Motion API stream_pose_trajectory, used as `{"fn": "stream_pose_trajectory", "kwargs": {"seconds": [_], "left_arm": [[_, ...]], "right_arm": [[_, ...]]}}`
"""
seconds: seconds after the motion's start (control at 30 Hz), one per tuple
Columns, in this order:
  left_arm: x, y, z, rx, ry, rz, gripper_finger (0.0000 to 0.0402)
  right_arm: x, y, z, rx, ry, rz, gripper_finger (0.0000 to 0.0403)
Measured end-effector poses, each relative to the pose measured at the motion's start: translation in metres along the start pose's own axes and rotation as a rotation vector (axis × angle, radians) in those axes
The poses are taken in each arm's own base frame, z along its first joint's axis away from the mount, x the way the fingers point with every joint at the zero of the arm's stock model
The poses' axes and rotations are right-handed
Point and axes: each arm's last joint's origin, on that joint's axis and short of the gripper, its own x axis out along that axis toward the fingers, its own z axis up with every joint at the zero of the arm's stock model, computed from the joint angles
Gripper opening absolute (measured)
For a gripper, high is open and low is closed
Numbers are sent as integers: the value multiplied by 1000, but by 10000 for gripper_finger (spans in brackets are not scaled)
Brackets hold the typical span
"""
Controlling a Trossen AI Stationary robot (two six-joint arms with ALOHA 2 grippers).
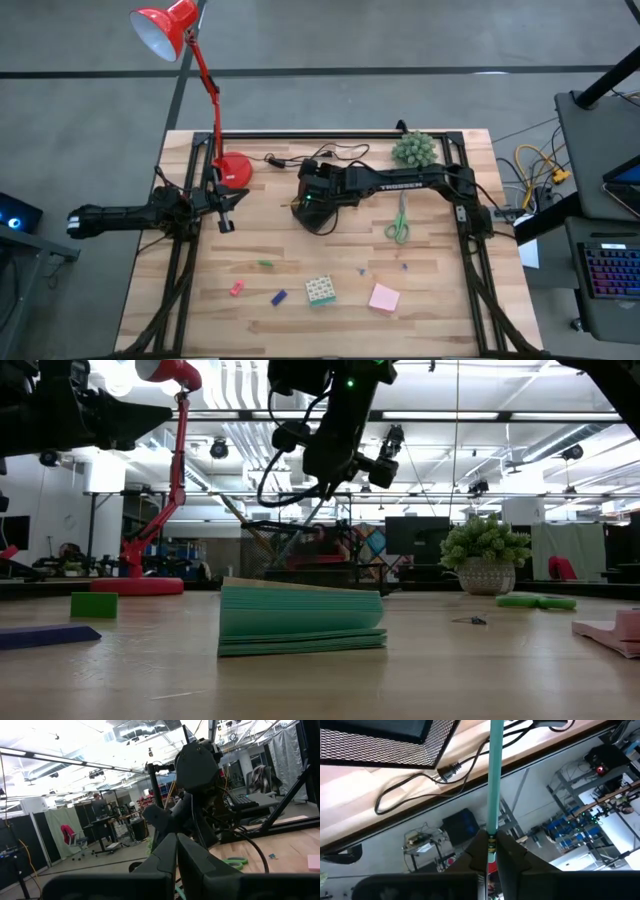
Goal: Pick and place office supplies into organizer
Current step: Put the blue pencil into the black desk organizer, then put the green scissors into the black desk organizer
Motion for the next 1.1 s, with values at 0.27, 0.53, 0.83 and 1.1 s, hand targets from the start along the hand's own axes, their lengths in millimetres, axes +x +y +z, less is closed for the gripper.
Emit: {"fn": "stream_pose_trajectory", "kwargs": {"seconds": [0.27, 0.53, 0.83, 1.1], "left_arm": [[0, 0, 0, 0, 0, 0, 0], [0, 0, 0, 0, 0, 0, 0], [0, 0, 0, 0, 0, 0, 0], [0, 0, 0, 0, 0, 0, 0]], "right_arm": [[0, 0, -1, -2, 26, -4, 13], [-2, -1, 1, -3, 24, -10, 13], [-6, -1, 5, -7, 21, -20, 48], [-6, -1, 5, -5, 26, -23, 79]]}}
